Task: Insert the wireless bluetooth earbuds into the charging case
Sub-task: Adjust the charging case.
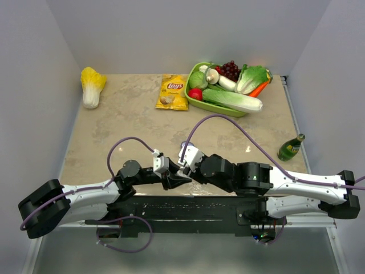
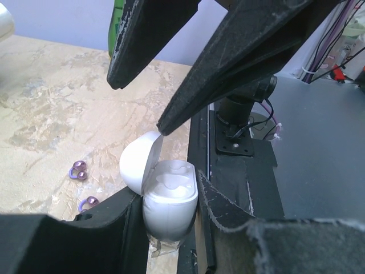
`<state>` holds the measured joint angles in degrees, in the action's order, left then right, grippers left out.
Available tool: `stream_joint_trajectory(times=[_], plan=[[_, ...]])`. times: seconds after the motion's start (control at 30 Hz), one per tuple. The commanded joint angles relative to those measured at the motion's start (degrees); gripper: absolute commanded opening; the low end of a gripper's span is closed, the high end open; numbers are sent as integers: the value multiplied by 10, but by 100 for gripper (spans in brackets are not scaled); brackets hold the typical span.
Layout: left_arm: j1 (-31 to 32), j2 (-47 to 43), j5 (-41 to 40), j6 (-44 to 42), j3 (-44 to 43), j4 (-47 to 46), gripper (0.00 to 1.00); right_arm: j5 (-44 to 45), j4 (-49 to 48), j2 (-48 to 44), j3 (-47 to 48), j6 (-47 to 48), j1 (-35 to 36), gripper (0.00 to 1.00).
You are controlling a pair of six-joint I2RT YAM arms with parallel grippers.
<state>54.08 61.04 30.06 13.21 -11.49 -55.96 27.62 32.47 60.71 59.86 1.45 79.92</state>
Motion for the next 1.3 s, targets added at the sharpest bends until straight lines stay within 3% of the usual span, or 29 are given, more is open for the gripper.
stream_joint_trajectory(times=[0.0, 0.17, 1.27], plan=[[0, -14, 2, 11, -2, -35, 0, -2, -19, -10, 5, -9, -3, 43], [1, -12, -3, 13, -4, -32, 0, -38, -35, -22, 1, -9, -2, 46], [8, -42, 50, 17, 16, -81, 0, -70, -40, 4, -9, -40, -86, 45]])
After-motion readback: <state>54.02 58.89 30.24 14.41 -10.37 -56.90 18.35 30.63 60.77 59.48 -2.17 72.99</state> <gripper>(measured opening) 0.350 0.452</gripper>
